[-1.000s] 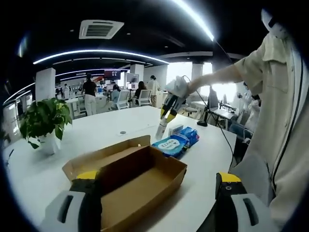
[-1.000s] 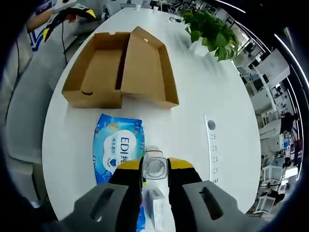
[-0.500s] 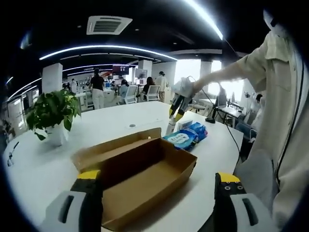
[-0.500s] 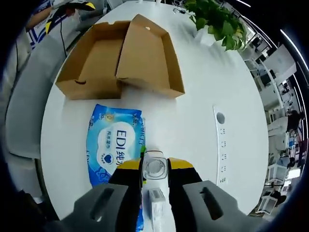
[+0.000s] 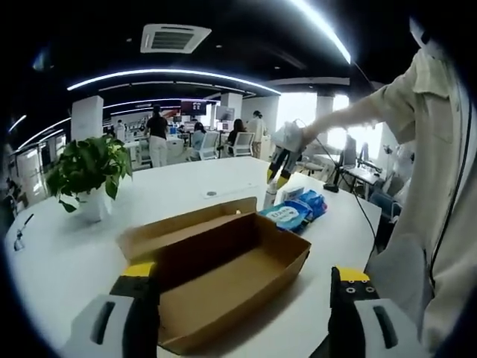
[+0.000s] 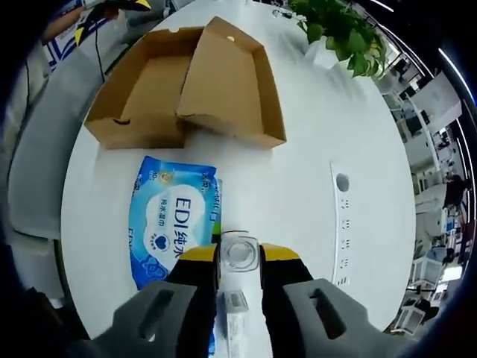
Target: Operate the shoe box by opening the lid, removing the specified soft item, and placing it in the target area until the item is outside and the box remains undamaged.
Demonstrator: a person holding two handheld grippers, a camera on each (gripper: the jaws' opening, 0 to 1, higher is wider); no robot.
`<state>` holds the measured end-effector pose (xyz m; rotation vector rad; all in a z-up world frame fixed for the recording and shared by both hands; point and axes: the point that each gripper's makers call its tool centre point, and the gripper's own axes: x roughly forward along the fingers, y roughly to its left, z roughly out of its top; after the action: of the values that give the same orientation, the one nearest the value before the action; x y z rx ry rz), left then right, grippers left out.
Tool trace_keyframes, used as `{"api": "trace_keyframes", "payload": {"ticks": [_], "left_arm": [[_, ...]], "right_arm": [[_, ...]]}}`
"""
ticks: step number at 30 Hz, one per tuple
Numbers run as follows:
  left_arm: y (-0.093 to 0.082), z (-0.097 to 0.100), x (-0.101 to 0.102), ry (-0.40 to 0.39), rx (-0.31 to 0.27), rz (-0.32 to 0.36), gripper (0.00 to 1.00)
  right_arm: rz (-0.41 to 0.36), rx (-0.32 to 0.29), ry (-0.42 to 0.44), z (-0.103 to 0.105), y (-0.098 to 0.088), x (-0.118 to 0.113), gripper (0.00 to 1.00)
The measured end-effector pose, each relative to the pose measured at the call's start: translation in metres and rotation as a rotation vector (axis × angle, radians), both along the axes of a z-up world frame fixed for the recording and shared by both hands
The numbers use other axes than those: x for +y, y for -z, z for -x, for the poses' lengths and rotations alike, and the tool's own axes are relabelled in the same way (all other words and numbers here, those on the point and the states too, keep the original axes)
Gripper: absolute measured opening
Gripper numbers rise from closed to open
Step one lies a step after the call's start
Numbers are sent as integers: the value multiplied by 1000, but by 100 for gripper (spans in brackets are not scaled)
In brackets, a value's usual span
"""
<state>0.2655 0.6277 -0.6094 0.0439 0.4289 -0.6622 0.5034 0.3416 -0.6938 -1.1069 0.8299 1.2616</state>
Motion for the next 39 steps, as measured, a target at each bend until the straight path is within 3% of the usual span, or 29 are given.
{"api": "trace_keyframes", "payload": {"ticks": [4,12,17,22,28,39], "left_arm": [[-5,-6,6,-28,-39,-39,89],[-3,-6,14,-65,-28,-46,87],[5,-5,21,-93,-9,-73,83],[8,-9,39,-173,-11,-108,71],[7,-13,52,-230,-8,-110,60],[34,-13,87,-355,82,-173,38]], "right_arm": [[-7,-15,7,-2,-2,1,22],[-17,-32,32,-6,-7,1,24],[-38,-48,58,-9,-12,7,30],[-88,-55,99,-11,-21,22,32],[-192,-1,192,-10,-29,53,32],[-290,63,330,-14,-28,92,28]]}}
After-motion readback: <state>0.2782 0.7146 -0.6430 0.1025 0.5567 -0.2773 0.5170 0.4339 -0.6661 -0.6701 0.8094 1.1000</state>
